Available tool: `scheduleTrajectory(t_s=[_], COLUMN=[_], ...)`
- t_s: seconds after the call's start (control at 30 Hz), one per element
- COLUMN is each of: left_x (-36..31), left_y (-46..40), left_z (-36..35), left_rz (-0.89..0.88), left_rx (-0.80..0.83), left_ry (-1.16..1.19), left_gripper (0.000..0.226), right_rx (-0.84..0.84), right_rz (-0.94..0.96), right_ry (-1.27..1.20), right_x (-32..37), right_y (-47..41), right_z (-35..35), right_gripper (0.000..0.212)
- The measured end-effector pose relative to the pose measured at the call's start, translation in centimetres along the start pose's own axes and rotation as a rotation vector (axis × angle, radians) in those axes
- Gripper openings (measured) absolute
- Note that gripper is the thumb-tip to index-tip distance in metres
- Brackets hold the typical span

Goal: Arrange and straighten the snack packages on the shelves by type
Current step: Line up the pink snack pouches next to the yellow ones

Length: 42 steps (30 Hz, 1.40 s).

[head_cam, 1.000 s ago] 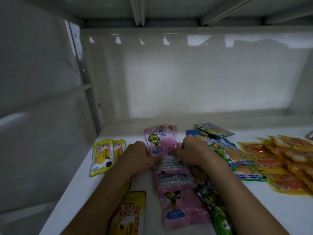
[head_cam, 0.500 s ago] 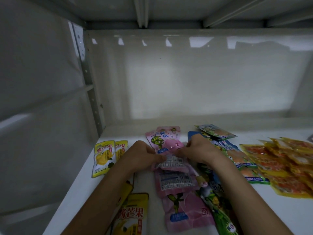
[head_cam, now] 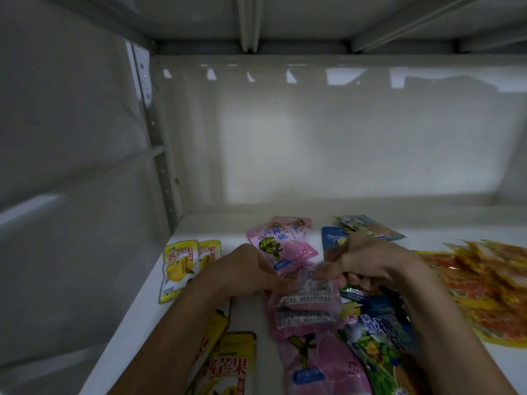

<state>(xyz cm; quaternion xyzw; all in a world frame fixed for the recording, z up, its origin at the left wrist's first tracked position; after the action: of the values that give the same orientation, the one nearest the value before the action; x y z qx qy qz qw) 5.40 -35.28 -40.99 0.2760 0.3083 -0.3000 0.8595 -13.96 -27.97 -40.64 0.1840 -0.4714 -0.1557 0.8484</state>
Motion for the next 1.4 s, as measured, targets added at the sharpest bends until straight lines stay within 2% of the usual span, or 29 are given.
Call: scheduleTrajectory(t_s=[0.13, 0.3, 0.5, 0.63, 0.7, 0.8, 0.9, 1.0, 1.07, 1.2, 1.27, 1.4], left_x=[0.0, -0.1, 0.4, 0.5, 0.5, 0.3, 0.3, 0.5, 0.5, 0.7, 0.8, 0.5], left_y=[0.0, -0.1, 0.2, 0.0, -0.1, -0.3, -0.6, -0.8, -0.7, -0.5, -0.3, 0.2], left_z=[-0.7, -0.8, -1.3, -1.1, -1.1, -0.3, 0.7, 1.2, 1.7, 2.5, 3.0, 3.5], left_rz=[0.01, 0.008, 0.005, -0.032, -0.05, -0.094, -0.157, -0.209, -0.244, -0.299, -0.334, -0.399], left_rx=[0.036, 0.043, 0.118, 0.109, 0.112, 0.019, -0.097, -0.16, -0.218, -0.332, -0.388, -0.425], left_ry=[0.003, 0.035, 0.099, 0.261, 0.386, 0.467, 0.555, 0.639, 0.684, 0.75, 0.787, 0.854], left_gripper=[0.038, 0.035, 0.03, 0.017, 0.016, 0.012, 0.016, 0.046, 0.042, 0.015, 0.011, 0.026], right_rx=[0.008, 0.015, 0.003, -0.131, -0.144, -0.176, -0.191, -0.198, -0.2, -0.19, -0.14, -0.092], right_rz=[0.001, -0.018, 0.012, 0.143, 0.196, 0.276, 0.358, 0.409, 0.453, 0.52, 0.558, 0.656], right_ry=[-0.059, 0.099, 0.102, 0.036, -0.02, -0.195, -0.413, -0.554, -0.622, -0.655, -0.662, -0.578], right_x=[-0.6, -0.6, -0.9, 0.1, 0.6, 1.2, 1.7, 2.2, 2.6, 3.6, 4.2, 5.1], right_y=[-0.1, -0.4, -0.6, -0.5, -0.2, 0.1, -0.1, -0.2, -0.5, -0.8, -0.9, -1.1], right_z=[0.3, 0.0, 0.2, 1.7, 2.1, 2.3, 2.0, 1.5, 1.1, 0.1, -0.7, -2.3], right_gripper=[0.039, 0.04, 0.051, 0.039, 0.045, 0.046, 0.063, 0.04, 0.036, 0.032, 0.029, 0.018])
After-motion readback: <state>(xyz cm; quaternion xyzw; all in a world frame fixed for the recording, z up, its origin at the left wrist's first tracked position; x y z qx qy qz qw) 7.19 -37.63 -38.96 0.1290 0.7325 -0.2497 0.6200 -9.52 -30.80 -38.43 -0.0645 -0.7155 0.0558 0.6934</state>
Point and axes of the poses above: each hand's wrist, its own y-axis away from the middle knuckle, its own z-axis out of the back of the hand, x = y × z, the point moved 8 cm from there along -y, towards the middle knuckle, and after that the axes turned 10 degrees about x, right-handed, at the moved point
